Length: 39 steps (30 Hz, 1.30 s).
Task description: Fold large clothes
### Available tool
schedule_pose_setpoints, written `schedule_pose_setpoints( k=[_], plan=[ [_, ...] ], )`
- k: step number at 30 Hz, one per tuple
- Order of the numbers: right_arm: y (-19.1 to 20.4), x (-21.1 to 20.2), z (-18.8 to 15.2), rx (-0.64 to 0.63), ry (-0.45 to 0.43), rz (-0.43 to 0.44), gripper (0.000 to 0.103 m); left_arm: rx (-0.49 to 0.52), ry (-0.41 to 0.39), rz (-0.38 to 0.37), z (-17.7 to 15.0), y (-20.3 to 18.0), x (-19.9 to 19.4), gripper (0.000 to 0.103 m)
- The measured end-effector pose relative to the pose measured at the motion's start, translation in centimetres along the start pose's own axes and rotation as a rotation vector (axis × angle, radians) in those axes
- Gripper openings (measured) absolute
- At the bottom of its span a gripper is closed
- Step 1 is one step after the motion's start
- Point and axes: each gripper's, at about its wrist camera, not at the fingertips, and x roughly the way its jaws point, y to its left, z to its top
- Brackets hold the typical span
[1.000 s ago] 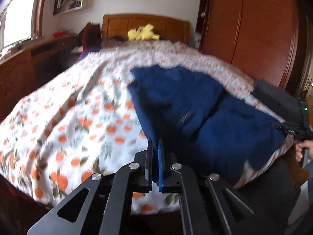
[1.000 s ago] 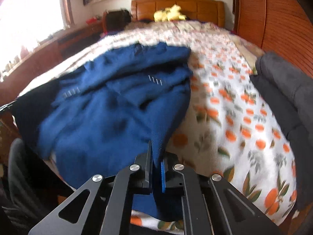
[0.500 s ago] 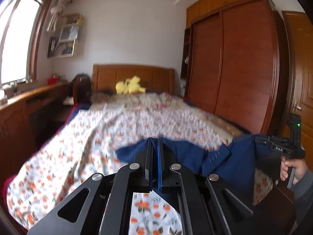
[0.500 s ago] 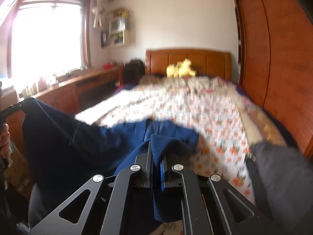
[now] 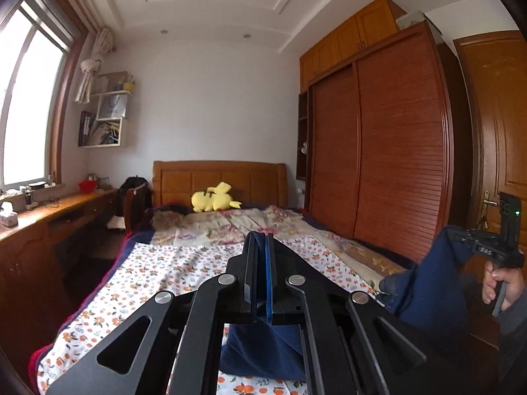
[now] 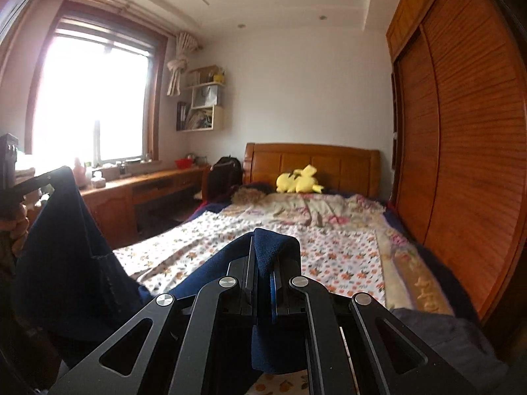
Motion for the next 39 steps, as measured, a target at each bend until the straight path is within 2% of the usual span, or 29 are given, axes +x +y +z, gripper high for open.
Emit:
schedule_pose_setpoints(
  k=[3, 6, 13, 17, 21, 26, 31, 33, 35, 37, 39],
  plan=[
    [-0.4, 0.2, -0.1, -0.017, 0.007, -0.018, 0.004, 0.022, 0.028, 0.007, -0.1, -0.2, 0.5, 0.003],
    [-0.7, 2.3, -1.6, -0.045, 0.062, -0.050, 0.004, 0.062, 0.077, 0.028, -1.8, -0.4, 2.8, 0.004],
    [-2.5, 10.8, -8.5, -0.033, 0.251, -0.066, 0.004, 0.036, 0.269, 0.045, -10.1, 1.9, 12.4, 0.004],
    [-4.2, 14.2, -11.2, 0.001, 0.304, -0.090, 0.005, 0.048, 0.313, 0.089, -12.9, 3.2, 15.9, 0.004],
    [-5.5, 17.3, -14.7, 0.058, 0.416, -0.049, 0.006, 0.045, 0.372, 0.081, -15.5, 4.4, 18.8, 0.004],
    [-4.6, 18.8, -18.2, 0.033, 0.479, -0.050, 0.007, 0.056, 0.432, 0.098, -19.5, 4.7, 20.7, 0.004],
    [-3.8, 19.3, -19.3, 0.010, 0.492, -0.066, 0.011, 0.031, 0.445, 0.117, -21.6, 5.8, 21.4, 0.009],
    [-3.8, 19.6, -19.7, 0.011, 0.498, -0.068, 0.015, 0.012, 0.448, 0.117, -22.2, 6.2, 21.3, 0.020],
    [-3.4, 19.5, -20.2, 0.013, 0.504, -0.067, 0.024, 0.013, 0.434, 0.120, -22.7, 6.1, 21.0, 0.055],
    [-3.0, 19.2, -20.7, 0.000, 0.504, -0.083, 0.028, 0.024, 0.421, 0.123, -23.0, 5.7, 20.6, 0.069],
    [-2.8, 18.9, -21.1, -0.009, 0.504, -0.095, 0.029, 0.044, 0.417, 0.122, -23.6, 5.3, 20.2, 0.077]
  ],
)
